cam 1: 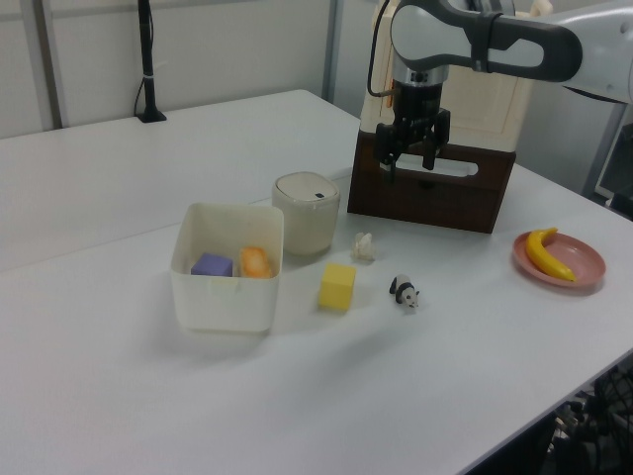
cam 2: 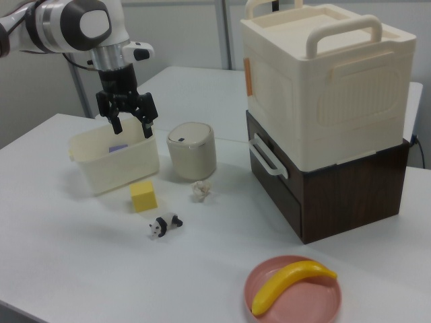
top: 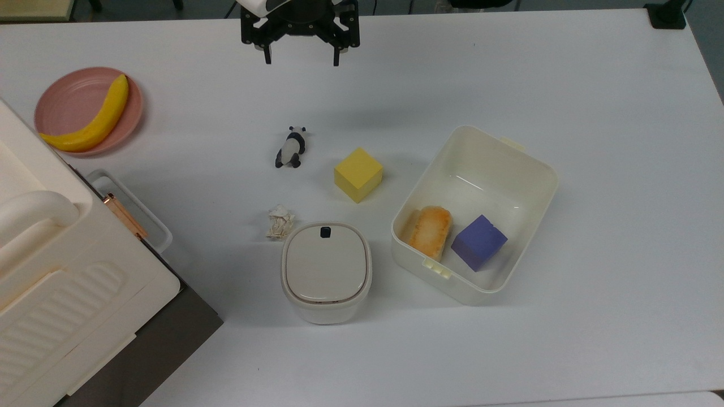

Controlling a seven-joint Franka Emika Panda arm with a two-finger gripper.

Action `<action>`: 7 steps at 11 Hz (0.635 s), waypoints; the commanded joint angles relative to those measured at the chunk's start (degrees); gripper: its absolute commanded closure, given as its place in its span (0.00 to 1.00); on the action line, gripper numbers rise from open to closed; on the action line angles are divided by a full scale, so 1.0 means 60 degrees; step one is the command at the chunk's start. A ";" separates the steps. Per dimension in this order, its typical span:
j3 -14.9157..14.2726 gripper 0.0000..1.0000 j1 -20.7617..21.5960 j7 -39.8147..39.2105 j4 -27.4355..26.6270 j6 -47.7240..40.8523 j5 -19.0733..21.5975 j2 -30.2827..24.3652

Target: Open the trash can

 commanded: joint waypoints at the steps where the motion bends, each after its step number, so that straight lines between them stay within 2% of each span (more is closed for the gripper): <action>1: -0.0110 0.00 0.0157 -0.0148 -0.0347 0.0196 -0.0030 -0.0233; 7: -0.0095 0.00 0.0171 -0.0060 -0.0347 0.0196 -0.0015 -0.0204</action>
